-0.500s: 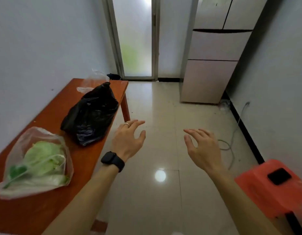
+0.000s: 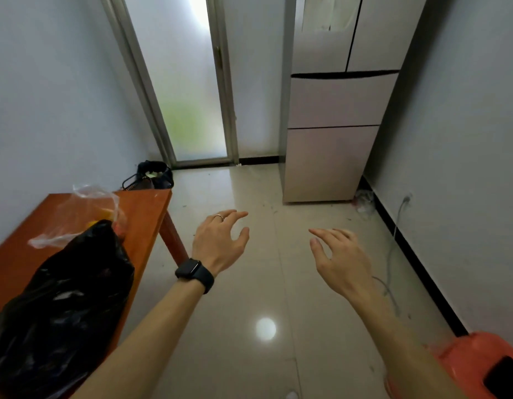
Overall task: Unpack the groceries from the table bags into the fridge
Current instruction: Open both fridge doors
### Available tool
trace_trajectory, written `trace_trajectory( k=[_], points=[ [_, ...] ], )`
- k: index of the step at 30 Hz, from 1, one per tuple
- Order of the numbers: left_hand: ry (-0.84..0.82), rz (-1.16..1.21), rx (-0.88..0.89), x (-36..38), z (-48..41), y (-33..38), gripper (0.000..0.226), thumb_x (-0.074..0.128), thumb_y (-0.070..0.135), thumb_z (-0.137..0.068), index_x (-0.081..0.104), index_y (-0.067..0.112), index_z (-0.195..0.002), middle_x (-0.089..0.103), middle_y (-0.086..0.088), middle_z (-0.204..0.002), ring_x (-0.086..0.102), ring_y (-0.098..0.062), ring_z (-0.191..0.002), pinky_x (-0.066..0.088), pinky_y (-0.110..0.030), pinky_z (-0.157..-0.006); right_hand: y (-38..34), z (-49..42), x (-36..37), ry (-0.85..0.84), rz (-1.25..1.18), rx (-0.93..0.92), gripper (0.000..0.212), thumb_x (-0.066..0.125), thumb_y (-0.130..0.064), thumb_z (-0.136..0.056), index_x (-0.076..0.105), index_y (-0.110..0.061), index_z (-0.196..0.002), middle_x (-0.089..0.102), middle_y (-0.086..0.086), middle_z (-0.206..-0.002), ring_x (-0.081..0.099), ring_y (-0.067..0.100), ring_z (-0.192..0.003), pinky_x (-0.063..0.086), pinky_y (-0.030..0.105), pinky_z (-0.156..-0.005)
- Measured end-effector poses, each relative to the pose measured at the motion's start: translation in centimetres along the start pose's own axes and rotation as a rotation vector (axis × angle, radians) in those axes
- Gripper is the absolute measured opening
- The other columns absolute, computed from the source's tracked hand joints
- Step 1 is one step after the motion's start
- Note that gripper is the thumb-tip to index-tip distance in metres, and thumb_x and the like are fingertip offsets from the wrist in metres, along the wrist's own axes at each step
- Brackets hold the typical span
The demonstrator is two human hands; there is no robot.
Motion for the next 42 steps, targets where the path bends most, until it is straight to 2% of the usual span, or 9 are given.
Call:
trace_trajectory(
  k=[6, 11, 19, 25, 33, 38, 40, 42],
  points=[
    [0.059, -0.059, 0.022, 2.1, -17.2, 2.6, 0.044, 0.054, 0.048, -0.093, 0.057, 0.034, -0.135, 0.060, 0.003, -0.136, 0.050, -0.020, -0.128, 0.040, -0.044, -0.109, 4.0, -16.6, -2.4, 0.054, 0.085, -0.026, 0.047, 0.037, -0.048, -0.098, 0.064, -0.031, -0.132, 0.064, -0.013, -0.132, 0.045, 0.014, -0.130, 0.035, 0.033, -0.110],
    [0.067, -0.050, 0.052, 4.5, -29.7, 4.3, 0.043, 0.054, 0.045, -0.095, 0.057, 0.033, -0.136, 0.059, 0.002, -0.137, 0.050, -0.021, -0.128, 0.039, -0.043, -0.109, 7.3, -28.9, -3.7, 0.109, 0.108, -0.031, 0.048, 0.037, -0.050, -0.095, 0.063, -0.032, -0.132, 0.064, -0.012, -0.131, 0.045, 0.017, -0.130, 0.040, 0.039, -0.106],
    [0.075, 0.007, 0.155, 11.6, -50.9, 6.9, 0.043, 0.051, 0.048, -0.092, 0.058, 0.035, -0.133, 0.063, 0.003, -0.130, 0.052, -0.020, -0.124, 0.043, -0.045, -0.106, 13.4, -48.9, -3.6, 0.179, 0.148, -0.005, 0.049, 0.037, -0.052, -0.095, 0.062, -0.033, -0.132, 0.063, -0.012, -0.132, 0.044, 0.016, -0.130, 0.039, 0.039, -0.105],
    [0.006, 0.019, 0.235, 16.6, -66.7, 12.0, 0.042, 0.050, 0.046, -0.096, 0.054, 0.035, -0.136, 0.058, 0.003, -0.138, 0.049, -0.022, -0.128, 0.038, -0.045, -0.110, 18.1, -62.7, -5.4, 0.224, 0.165, 0.032, 0.048, 0.036, -0.052, -0.095, 0.061, -0.035, -0.132, 0.063, -0.013, -0.132, 0.045, 0.016, -0.129, 0.041, 0.042, -0.106],
    [-0.040, 0.028, 0.325, 24.1, -81.2, 20.7, 0.042, 0.050, 0.046, -0.094, 0.055, 0.036, -0.135, 0.057, 0.002, -0.139, 0.045, -0.023, -0.132, 0.036, -0.043, -0.110, 26.3, -76.4, -7.9, 0.262, 0.173, 0.061, 0.041, 0.041, -0.049, -0.099, 0.061, -0.035, -0.132, 0.061, -0.013, -0.134, 0.044, 0.017, -0.129, 0.041, 0.041, -0.104],
    [-0.069, 0.068, 0.249, 30.2, -88.5, 24.5, 0.042, 0.051, 0.046, -0.095, 0.054, 0.036, -0.135, 0.056, 0.004, -0.139, 0.045, -0.023, -0.132, 0.036, -0.042, -0.108, 32.8, -85.4, -7.3, 0.189, 0.067, 0.035, 0.038, 0.046, -0.043, -0.101, 0.061, -0.031, -0.134, 0.060, -0.012, -0.136, 0.044, 0.016, -0.131, 0.037, 0.036, -0.108],
    [-0.091, 0.130, 0.174, 32.7, -91.1, 25.4, 0.040, 0.052, 0.044, -0.096, 0.055, 0.035, -0.134, 0.056, 0.002, -0.139, 0.047, -0.023, -0.130, 0.040, -0.042, -0.106, 35.6, -88.9, -6.4, 0.124, -0.072, 0.052, 0.037, 0.046, -0.042, -0.102, 0.061, -0.031, -0.134, 0.059, -0.013, -0.136, 0.045, 0.013, -0.132, 0.035, 0.032, -0.107],
    [-0.125, 0.325, 0.050, 35.0, -93.7, 25.5, 0.037, 0.055, 0.041, -0.096, 0.058, 0.033, -0.132, 0.058, 0.001, -0.137, 0.051, -0.021, -0.127, 0.043, -0.038, -0.105, 38.5, -92.5, -5.1, 0.044, -0.297, 0.113, 0.034, 0.048, -0.040, -0.103, 0.062, -0.031, -0.133, 0.060, -0.014, -0.133, 0.048, 0.008, -0.128, 0.036, 0.028, -0.106]
  ],
)
Point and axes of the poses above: each hand's wrist, its own z-axis away from the middle knuckle, its own x-axis out of the palm, y = z × x, the point moved 9 cm from there along -z, towards the middle knuckle
